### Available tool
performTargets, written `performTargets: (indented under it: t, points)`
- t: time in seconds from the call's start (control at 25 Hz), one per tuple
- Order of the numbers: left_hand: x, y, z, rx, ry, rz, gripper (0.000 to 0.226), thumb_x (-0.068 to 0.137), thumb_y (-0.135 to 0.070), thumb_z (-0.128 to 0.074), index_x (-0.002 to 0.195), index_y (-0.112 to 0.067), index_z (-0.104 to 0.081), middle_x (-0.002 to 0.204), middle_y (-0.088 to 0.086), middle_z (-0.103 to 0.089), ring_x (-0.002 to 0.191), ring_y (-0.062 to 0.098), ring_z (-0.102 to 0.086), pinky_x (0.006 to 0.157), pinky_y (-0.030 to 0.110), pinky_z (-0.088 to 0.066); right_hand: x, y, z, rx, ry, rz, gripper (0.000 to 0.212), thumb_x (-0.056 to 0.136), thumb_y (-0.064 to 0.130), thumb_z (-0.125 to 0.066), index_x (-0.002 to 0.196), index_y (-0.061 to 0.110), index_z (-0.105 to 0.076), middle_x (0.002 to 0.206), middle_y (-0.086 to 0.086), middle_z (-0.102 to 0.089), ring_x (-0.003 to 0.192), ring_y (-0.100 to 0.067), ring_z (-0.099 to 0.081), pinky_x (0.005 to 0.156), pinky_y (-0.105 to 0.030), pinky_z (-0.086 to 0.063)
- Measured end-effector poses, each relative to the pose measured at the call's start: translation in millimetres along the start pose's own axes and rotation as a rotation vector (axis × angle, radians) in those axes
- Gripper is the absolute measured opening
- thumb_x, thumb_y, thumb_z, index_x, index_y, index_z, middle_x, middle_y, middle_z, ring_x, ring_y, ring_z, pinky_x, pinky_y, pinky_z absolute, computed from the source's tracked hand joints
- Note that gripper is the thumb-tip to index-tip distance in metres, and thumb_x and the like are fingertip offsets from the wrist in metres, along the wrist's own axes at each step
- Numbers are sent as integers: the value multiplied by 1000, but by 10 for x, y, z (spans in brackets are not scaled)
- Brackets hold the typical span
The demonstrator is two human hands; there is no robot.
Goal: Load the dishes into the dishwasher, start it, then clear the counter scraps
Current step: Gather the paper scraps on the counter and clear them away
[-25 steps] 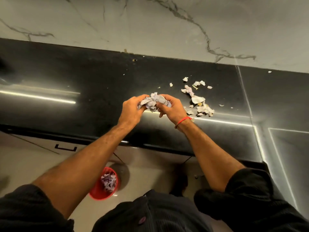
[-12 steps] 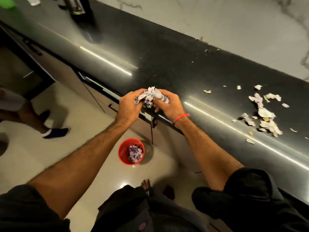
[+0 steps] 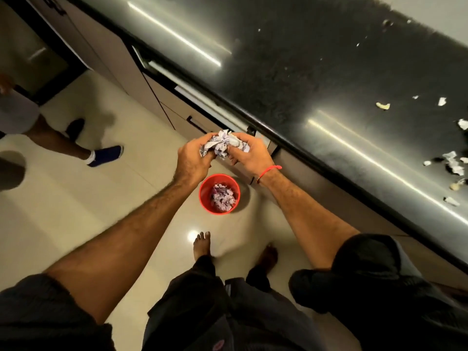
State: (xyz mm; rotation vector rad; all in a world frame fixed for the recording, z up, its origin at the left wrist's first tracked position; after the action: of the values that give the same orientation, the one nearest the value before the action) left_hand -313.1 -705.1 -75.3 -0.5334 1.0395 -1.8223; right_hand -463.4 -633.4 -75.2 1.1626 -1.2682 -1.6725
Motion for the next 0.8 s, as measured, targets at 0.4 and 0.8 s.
performTargets:
  t: [0.4,0.8]
  points:
    - [354,1980,-901,-26,211,154,43,85,-1,-66,123,-20,-71,111,-16,-68,98,-7,-58,83,-7,-35,501,-2157,-591,-95,-213,-332,29,85,13,-71,113,21,-70,99,-3,-74,87,-23,-71,84,-44,-58]
    - [-403,4862,-2424,412,549,374,44,108,-7,-36,152,-5,-36,152,12,-45,136,23,-48,112,31,-40,984,-4712,-1212,-1,-239,-559,28,93,2,-58,120,6,-62,91,-12,-68,62,-19,-64,58,-30,-58]
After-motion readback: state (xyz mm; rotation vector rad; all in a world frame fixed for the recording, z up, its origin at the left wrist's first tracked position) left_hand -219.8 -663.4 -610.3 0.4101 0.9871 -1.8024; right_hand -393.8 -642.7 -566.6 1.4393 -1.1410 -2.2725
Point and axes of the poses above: each hand's wrist, its own x-axis towards the middle knuckle, its own z-axis out of the back of the hand, y = z × x, the point moved 4 cm from there along x, towards the middle knuckle
